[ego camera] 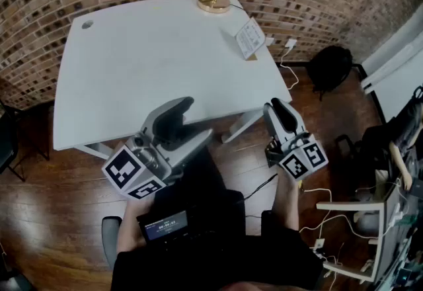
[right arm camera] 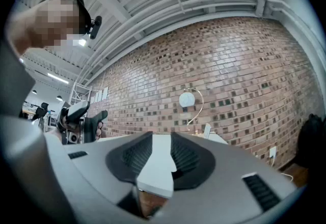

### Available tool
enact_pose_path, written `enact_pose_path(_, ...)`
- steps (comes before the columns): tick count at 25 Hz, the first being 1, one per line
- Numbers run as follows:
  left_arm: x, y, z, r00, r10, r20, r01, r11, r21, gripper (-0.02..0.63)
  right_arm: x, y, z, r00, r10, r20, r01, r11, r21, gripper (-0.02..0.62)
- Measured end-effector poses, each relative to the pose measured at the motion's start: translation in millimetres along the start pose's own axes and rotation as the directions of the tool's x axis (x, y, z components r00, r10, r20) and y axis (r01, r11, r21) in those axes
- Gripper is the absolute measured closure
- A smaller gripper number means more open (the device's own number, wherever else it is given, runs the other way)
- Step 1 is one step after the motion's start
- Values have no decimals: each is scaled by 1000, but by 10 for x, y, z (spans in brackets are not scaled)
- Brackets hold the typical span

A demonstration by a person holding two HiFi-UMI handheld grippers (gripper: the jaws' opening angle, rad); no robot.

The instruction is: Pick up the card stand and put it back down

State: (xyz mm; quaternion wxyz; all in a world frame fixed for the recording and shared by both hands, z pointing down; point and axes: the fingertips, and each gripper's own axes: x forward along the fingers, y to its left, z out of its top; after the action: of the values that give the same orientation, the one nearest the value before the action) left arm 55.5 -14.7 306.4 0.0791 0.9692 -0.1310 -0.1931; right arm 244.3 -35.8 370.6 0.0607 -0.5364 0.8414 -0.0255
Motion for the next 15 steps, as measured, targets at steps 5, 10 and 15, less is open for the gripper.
enact_pose_path(5, 70, 11, 38, 1000, -1, 5, 1, 1000, -8, 341, -3, -87, 92, 1000, -12, 1, 12, 1000, -10, 457)
enact_pose_path(10, 105, 115, 112, 1000, -1, 14, 1, 1000, 0, 342, 127, -162, 123, 1000, -16, -3, 16, 1000, -23, 457)
enact_pose_path(15, 153, 250, 121, 1000, -5, -2, 5, 1000, 18, 341, 341, -262, 121, 1000, -11, -9, 11, 999, -32, 457)
